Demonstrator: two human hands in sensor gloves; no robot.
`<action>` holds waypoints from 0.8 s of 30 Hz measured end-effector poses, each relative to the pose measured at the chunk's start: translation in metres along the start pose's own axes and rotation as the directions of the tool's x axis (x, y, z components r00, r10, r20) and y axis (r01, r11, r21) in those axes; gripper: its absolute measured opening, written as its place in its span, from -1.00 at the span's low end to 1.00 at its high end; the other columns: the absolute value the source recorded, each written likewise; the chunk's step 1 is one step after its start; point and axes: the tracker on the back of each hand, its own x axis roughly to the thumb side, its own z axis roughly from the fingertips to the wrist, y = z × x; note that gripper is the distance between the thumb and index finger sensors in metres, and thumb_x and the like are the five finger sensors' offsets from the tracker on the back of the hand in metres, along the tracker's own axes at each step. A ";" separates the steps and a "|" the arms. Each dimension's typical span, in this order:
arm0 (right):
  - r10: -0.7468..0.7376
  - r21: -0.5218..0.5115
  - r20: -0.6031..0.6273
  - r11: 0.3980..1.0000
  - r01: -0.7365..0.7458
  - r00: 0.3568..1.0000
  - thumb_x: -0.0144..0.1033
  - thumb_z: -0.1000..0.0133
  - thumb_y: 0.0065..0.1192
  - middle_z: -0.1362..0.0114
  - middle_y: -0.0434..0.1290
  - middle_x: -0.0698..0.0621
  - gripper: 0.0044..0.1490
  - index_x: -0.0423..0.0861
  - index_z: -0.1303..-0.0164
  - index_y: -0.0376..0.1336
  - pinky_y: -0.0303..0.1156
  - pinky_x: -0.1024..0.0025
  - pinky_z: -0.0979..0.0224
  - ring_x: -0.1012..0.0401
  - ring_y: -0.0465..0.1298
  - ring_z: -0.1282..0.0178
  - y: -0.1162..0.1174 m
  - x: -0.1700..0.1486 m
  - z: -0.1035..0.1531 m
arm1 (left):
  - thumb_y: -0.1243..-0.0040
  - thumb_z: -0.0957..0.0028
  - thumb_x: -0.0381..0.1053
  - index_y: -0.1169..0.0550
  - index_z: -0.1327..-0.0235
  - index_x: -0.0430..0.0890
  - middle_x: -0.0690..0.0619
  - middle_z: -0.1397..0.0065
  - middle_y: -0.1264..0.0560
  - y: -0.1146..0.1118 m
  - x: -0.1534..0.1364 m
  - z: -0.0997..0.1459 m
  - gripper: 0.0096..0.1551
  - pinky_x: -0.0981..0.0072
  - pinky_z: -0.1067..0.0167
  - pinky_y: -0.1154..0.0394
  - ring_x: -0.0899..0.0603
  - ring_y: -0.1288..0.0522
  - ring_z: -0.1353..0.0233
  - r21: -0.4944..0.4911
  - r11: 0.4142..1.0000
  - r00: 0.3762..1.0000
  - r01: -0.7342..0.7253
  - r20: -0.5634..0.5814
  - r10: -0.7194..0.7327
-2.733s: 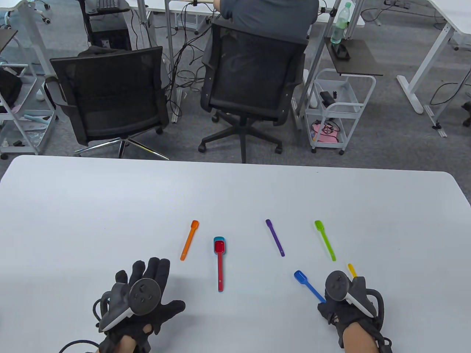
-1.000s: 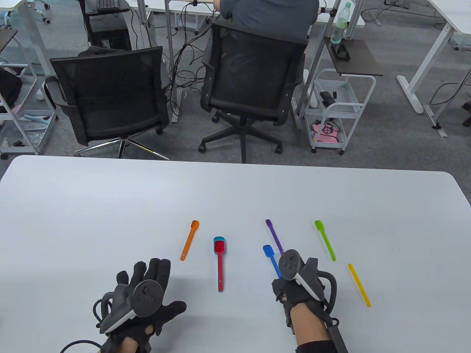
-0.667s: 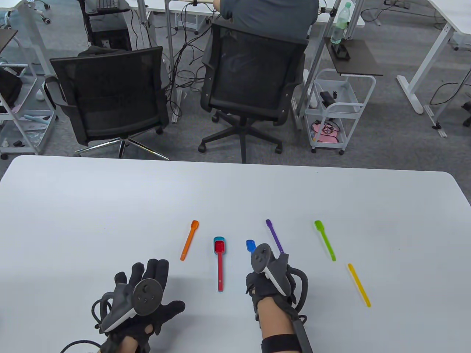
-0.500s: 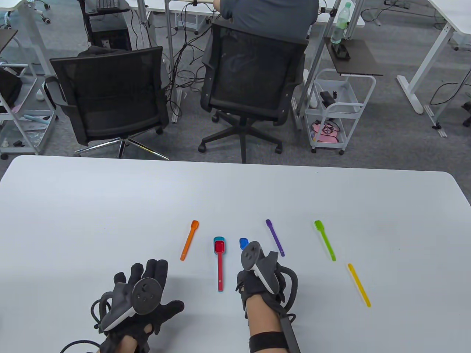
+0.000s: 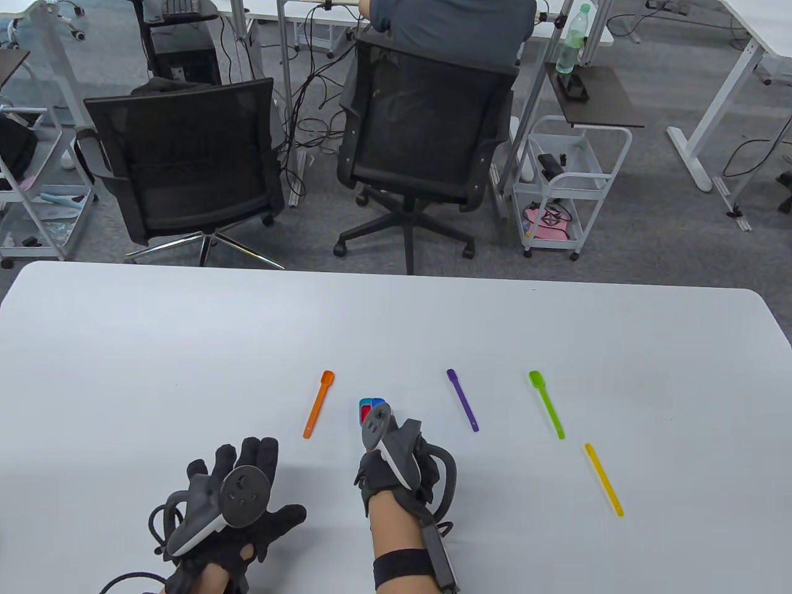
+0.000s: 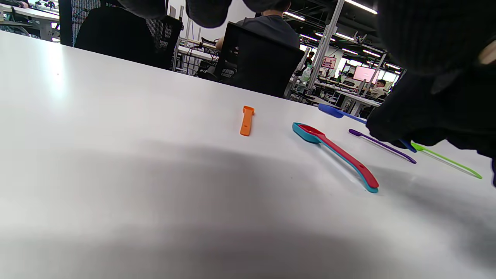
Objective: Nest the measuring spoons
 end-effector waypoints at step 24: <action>0.018 0.002 -0.005 1.000 -0.018 1.000 0.14 0.10 0.54 0.42 0.61 0.21 -0.28 -0.25 0.07 0.53 0.64 0.29 0.55 0.38 0.55 0.72 0.009 0.008 0.004 | -0.30 0.14 0.56 0.00 -0.75 -0.10 -0.25 -0.82 0.00 0.002 -0.004 0.000 0.39 -0.73 -0.36 0.19 -0.61 0.04 -0.76 -0.007 1.000 1.000 -0.009 -0.014 0.009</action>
